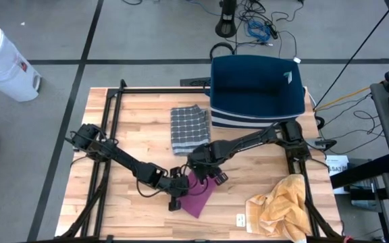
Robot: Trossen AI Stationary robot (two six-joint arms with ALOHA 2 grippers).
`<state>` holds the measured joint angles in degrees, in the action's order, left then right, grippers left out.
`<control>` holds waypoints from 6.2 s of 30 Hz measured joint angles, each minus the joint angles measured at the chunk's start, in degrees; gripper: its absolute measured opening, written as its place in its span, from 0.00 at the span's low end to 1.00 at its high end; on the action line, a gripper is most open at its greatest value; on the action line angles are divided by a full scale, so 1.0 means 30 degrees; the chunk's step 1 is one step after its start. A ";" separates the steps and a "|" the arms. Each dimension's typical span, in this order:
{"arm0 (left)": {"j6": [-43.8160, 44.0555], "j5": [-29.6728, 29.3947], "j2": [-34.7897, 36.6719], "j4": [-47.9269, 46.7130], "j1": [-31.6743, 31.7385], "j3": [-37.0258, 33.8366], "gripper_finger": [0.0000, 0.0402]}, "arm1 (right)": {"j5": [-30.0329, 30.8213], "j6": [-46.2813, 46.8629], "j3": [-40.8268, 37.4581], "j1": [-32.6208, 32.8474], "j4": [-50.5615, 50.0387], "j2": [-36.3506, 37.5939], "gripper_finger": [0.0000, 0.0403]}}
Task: Fold towel
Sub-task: Fold the pink towel
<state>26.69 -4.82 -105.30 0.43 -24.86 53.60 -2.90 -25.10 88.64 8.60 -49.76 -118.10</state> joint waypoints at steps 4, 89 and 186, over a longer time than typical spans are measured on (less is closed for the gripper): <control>-0.0010 -0.0032 0.0000 -0.0022 0.0005 0.0000 0.00 | -0.0002 -0.0003 0.0000 -0.0275 0.0087 -0.0203 0.37; -0.1066 -0.3007 0.2004 0.0442 0.0705 0.0004 0.48 | 0.3252 0.0120 -0.0007 0.1531 -0.0912 0.3109 0.00; 0.7620 -0.1436 0.5085 -0.9552 -0.2348 0.0131 0.00 | 0.0464 -0.2972 0.0000 -0.1603 0.3533 0.1659 0.00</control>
<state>49.55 -9.13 -90.04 -28.23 -31.90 54.00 -1.51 -34.02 88.64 3.79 -39.16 -113.12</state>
